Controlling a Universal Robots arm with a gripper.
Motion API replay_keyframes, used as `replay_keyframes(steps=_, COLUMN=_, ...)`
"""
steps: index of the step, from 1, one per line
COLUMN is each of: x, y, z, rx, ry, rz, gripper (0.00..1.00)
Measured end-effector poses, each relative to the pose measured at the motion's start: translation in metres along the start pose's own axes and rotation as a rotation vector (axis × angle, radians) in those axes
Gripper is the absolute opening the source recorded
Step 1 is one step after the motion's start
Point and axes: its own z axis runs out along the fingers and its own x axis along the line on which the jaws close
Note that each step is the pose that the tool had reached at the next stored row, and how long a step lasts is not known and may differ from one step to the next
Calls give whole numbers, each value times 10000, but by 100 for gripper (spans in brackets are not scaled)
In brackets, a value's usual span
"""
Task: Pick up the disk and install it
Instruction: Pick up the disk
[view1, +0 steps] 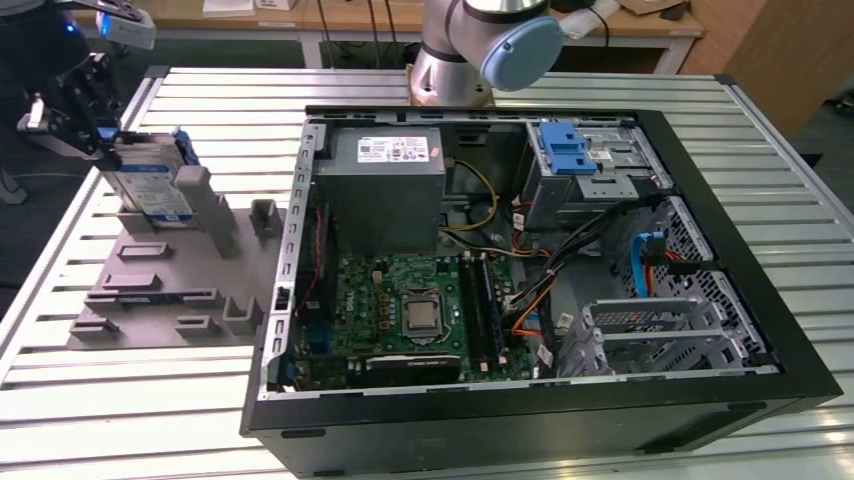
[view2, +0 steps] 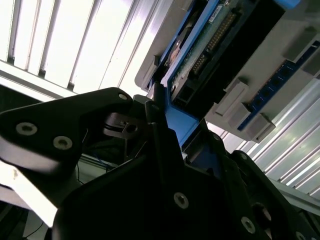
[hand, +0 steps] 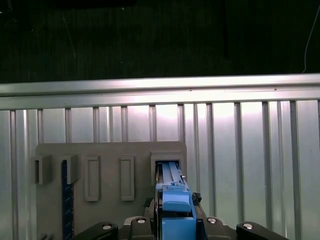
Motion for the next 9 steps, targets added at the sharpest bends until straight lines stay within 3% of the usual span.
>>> replay_keyframes(steps=9, x=0, y=1, z=7, rx=-1, ry=0, rz=0, gripper=38)
